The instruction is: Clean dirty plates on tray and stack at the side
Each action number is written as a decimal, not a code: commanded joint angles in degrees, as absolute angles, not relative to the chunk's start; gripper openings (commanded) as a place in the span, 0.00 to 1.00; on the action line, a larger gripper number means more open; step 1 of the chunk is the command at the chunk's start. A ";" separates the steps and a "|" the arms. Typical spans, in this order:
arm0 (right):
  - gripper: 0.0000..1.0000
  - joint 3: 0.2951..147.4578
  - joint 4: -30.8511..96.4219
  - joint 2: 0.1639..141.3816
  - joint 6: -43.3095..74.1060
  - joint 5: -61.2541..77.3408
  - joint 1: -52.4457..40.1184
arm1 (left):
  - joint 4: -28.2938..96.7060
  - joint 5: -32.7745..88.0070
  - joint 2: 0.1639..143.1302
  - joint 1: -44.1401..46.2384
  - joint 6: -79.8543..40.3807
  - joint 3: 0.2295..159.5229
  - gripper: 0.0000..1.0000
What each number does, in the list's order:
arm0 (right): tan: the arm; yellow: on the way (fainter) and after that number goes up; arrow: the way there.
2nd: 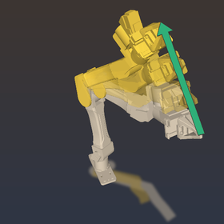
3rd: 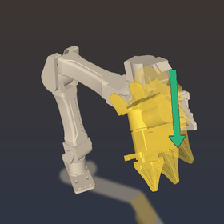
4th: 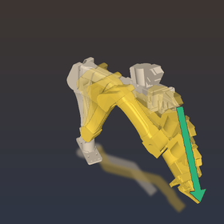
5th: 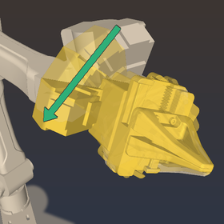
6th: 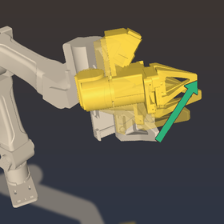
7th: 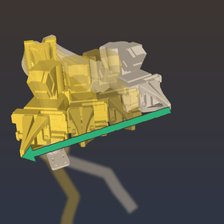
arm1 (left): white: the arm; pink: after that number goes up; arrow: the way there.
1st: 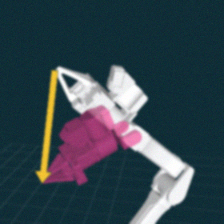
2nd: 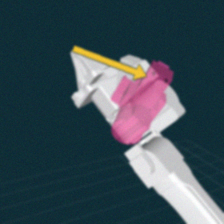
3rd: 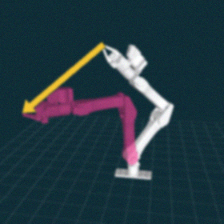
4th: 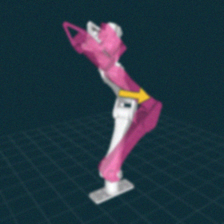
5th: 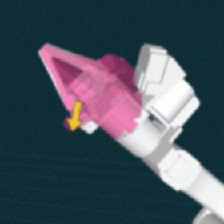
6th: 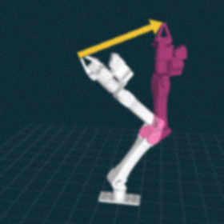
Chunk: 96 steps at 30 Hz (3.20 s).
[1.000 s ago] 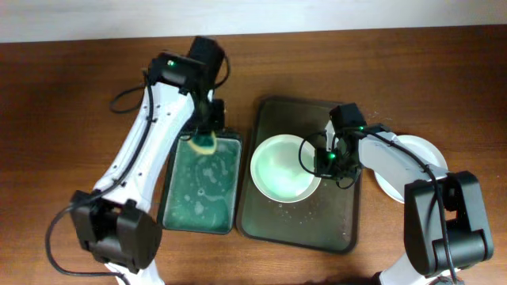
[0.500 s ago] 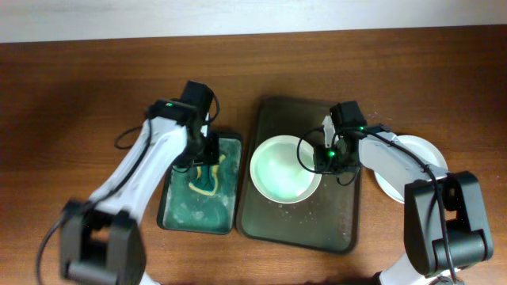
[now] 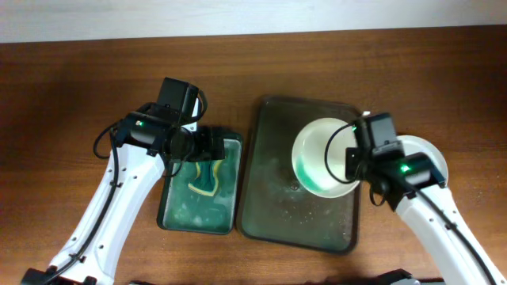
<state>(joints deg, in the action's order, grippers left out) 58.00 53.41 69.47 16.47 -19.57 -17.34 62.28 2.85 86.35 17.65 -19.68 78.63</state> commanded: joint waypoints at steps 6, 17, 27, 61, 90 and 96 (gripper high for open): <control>0.04 58.11 57.91 67.55 26.02 -56.69 -45.82 | 62.19 3.25 85.91 17.56 -19.64 79.22 0.99; 0.04 58.08 58.08 67.59 23.88 -69.71 -58.76 | 62.19 3.25 85.91 17.56 -19.64 79.22 1.00; 0.04 58.08 58.02 67.64 24.34 -69.71 -58.74 | 62.19 3.25 85.91 17.56 -19.64 79.22 1.00; 0.04 58.13 56.34 68.01 31.18 -65.41 -54.15 | 62.19 3.25 85.91 17.56 -19.64 79.22 0.99; 0.98 58.08 52.36 38.87 -1.72 24.97 -4.71 | 62.19 3.25 85.91 17.56 -19.64 79.22 0.99; 0.98 23.33 27.31 14.48 -1.26 10.44 -5.32 | 62.19 3.25 85.91 17.56 -19.64 79.22 0.99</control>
<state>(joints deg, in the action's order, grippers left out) 31.29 29.78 21.10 -1.30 12.69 -4.97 62.19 3.05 86.35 17.65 -19.68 78.72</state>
